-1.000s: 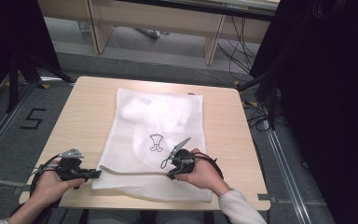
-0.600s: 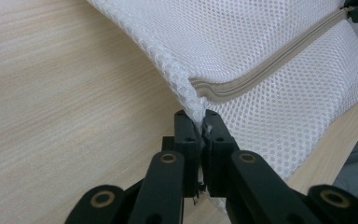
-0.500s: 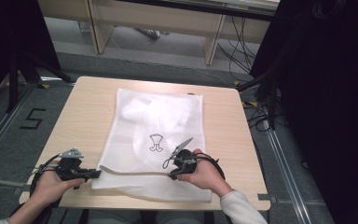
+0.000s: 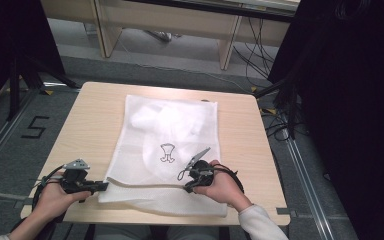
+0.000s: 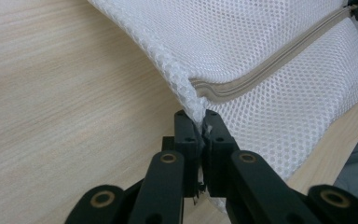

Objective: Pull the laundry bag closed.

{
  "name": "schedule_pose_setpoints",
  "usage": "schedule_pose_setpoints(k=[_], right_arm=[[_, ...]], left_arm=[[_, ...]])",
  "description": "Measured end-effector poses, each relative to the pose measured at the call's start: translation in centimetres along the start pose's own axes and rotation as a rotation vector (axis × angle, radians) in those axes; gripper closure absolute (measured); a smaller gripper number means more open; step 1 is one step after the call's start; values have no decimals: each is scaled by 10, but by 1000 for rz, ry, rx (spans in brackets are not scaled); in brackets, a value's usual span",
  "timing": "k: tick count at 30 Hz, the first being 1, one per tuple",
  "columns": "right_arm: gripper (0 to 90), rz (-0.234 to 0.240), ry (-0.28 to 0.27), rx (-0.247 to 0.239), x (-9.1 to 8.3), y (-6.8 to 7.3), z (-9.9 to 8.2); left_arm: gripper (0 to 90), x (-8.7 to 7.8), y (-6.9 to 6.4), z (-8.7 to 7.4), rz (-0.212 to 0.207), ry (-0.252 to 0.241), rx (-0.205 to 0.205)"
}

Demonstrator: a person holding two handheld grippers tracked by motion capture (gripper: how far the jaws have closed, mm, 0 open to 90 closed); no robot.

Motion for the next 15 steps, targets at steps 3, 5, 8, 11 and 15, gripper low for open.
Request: schedule_pose_setpoints(k=[3, 5, 8, 11, 15], right_arm=[[827, 3, 0, 3, 0, 0, 0], [827, 7, 0, 9, 0, 1, -1], [827, 0, -1, 1, -2, -1, -1], [827, -1, -4, 3, -3, -1, -3], [827, 1, -6, 7, -4, -2, -4]], left_arm=[[857, 0, 0, 0, 1, 1, 2], [857, 0, 0, 0, 0, 0, 1], [857, 0, 0, 0, 1, 1, 2], [857, 0, 0, 0, 1, 1, 1], [857, 0, 0, 0, 0, 0, 0]])
Point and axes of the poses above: each handheld gripper's, and its own axes: x roughly forward along the jaws, z roughly out of its top, y roughly to its left, the point moved 8 cm from there along x, roughly forward along the jaws, and after that the axes turned 13 degrees about z, right-handed, at the moved point
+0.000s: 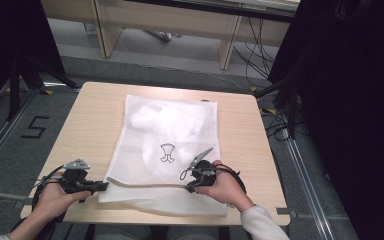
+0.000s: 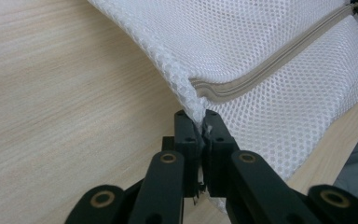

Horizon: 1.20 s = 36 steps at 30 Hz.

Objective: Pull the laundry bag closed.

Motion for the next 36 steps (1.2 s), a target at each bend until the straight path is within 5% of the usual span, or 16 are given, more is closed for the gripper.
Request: schedule_pose_setpoints(k=[16, 19, 21, 24, 26, 36], right_arm=[[827, -4, -24, -1, -6, -2, 0], [827, -3, -33, -14, -6, -2, 2], [827, -1, -33, -14, -8, -1, 2], [827, -1, -39, -17, -9, -1, 3], [826, 0, -36, -17, -10, -1, 3], [827, 9, -35, -12, -11, -1, 1]], left_arm=[[858, 0, 0, 0, 1, -5, -3], [857, -1, 3, -1, 5, 12, 33], [857, 0, 1, 0, 5, -4, 4], [857, -1, 4, -1, 4, 15, 41], [857, 0, 1, 1, 4, -6, 2], [857, -1, 1, 0, -4, 11, 4]])
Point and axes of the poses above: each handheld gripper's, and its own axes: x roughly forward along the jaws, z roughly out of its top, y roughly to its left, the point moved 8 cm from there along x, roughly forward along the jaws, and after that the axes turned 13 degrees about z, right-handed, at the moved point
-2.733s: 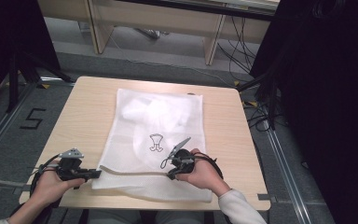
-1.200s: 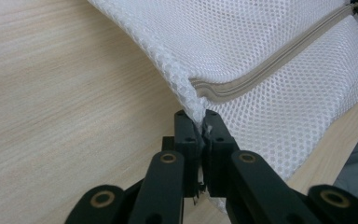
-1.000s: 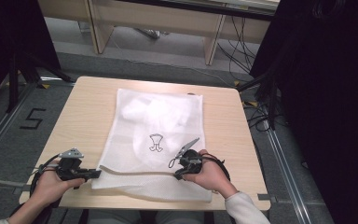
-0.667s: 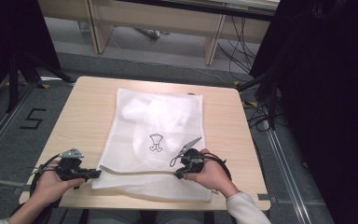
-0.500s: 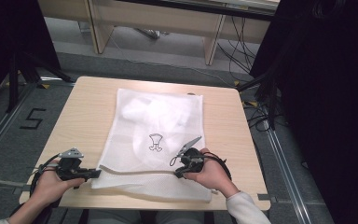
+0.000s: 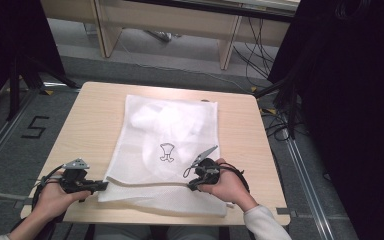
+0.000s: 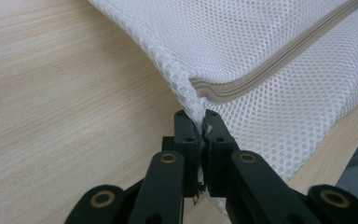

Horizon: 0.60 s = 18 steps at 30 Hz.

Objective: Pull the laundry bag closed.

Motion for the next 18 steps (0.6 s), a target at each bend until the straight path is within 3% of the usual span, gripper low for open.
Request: schedule_pose_setpoints(k=[15, 17, 18], right_arm=[[827, -2, -2, 12, -2, -2, -4], [827, 2, -2, 13, -3, -2, -6], [827, 3, -3, 14, -3, -2, -6]], left_arm=[[857, 0, 0, 0, 1, 0, 1], [857, 1, 0, 1, 6, -19, -3], [857, -1, 1, 0, 3, 4, 7]])
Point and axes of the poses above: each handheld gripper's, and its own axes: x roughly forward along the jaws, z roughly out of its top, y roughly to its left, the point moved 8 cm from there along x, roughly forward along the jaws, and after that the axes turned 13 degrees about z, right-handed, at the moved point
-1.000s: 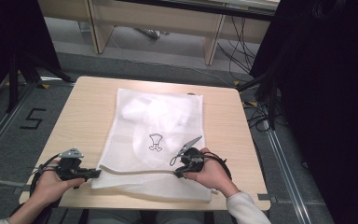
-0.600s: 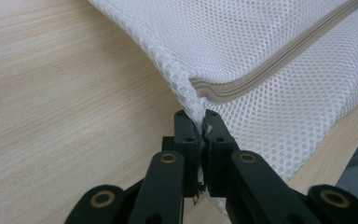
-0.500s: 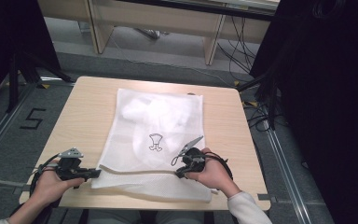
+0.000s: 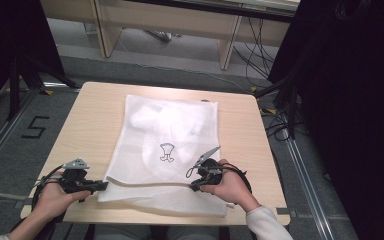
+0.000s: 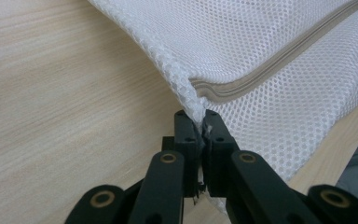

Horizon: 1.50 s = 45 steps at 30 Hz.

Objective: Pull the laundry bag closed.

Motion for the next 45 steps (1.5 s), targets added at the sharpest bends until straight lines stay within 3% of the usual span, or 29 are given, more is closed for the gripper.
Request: schedule_pose_setpoints(k=[7, 8, 11, 12, 15, 45], right_arm=[[827, -8, 6, 3, -1, -1, -3], [827, -10, 6, 6, -1, -1, -4], [827, -10, 8, 9, -2, -2, -6], [827, -8, 4, 11, -2, -2, -6], [827, -10, 7, 17, -3, -2, -8], [827, -23, 0, 25, -9, -9, -22]], left_arm=[[857, 0, 0, 0, 1, -2, -3], [857, 1, 0, 1, 3, -20, -10], [857, 0, 0, 0, 0, -1, -1], [857, 1, 0, 1, 3, -21, -9], [857, 0, 0, 0, 0, -1, -1], [857, 0, -1, 0, -3, -3, -5]])
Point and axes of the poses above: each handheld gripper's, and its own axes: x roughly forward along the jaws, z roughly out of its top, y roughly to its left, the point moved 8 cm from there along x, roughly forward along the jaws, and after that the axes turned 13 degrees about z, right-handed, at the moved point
